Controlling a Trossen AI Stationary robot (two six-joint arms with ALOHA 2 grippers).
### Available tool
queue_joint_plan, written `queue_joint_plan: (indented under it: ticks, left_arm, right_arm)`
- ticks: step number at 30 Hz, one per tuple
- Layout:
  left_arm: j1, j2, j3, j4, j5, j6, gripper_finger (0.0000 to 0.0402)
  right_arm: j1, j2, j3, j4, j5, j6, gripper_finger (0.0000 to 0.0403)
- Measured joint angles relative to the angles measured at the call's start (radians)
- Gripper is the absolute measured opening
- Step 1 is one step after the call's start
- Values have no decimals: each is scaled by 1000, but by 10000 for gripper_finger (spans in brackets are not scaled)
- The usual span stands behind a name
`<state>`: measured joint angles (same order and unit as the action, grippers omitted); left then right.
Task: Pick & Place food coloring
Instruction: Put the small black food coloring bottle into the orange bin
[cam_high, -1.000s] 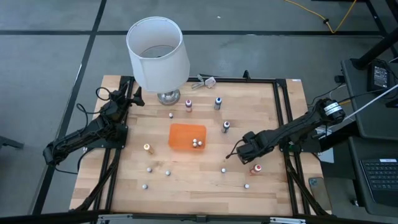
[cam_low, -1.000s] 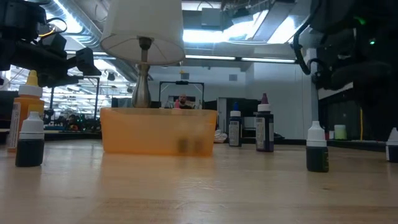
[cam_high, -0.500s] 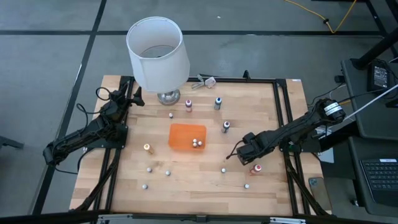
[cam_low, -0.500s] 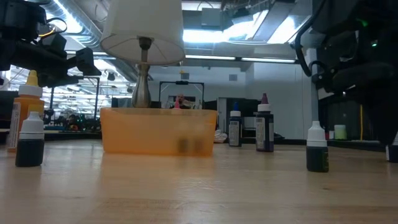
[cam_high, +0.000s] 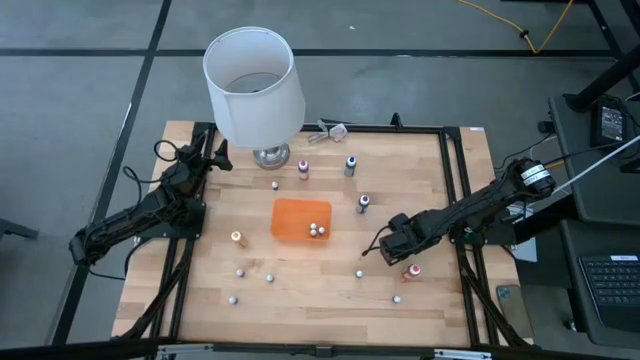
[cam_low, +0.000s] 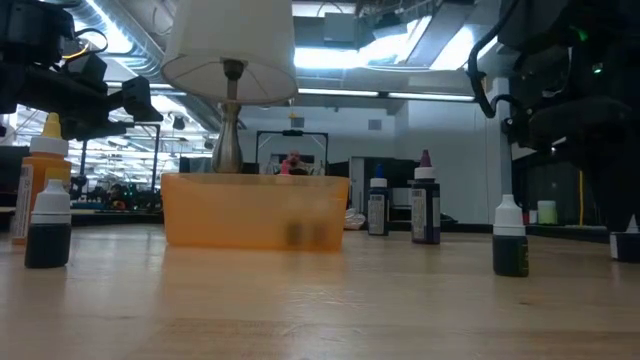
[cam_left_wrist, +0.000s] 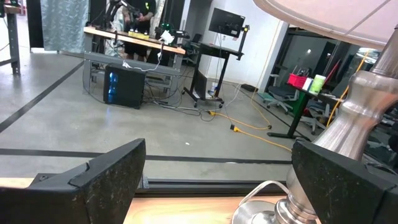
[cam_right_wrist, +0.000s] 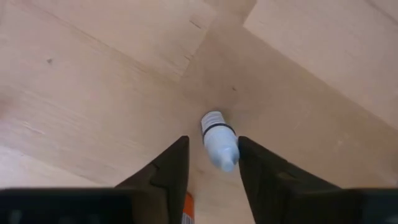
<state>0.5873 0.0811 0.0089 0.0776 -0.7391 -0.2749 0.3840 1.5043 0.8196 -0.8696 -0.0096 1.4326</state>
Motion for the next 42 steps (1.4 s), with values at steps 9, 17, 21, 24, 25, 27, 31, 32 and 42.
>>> queue_joint_plan:
  ticks: [9,17,21,24,25,27,31,32,42]
  left_arm:
    - [0,0,0,0,0,0,391]
    - [0,0,0,0,0,0,391]
    - [0,0,0,0,0,0,391]
    - [0,0,0,0,0,0,391]
    - [0,0,0,0,0,0,391]
    - [0,0,0,0,0,0,391]
    - [0,0,0,0,0,0,391]
    - [0,0,0,0,0,0,391]
    - [0,0,0,0,0,0,391]
  right_arm:
    - [0,0,0,3,0,-7,83]
    - [-8,14,58,-21,0,-108,62]
    - [-35,65,139,-98,-9,-214,69]
    - [-60,109,216,-142,-11,-312,65]
    - [-68,125,245,-155,-11,-344,63]
    - [-82,155,307,-178,-11,-409,62]
    - [-112,229,443,-254,-11,-527,66]
    - [-119,247,480,-278,-11,-555,67]
    - [-183,415,815,-458,14,-785,67]
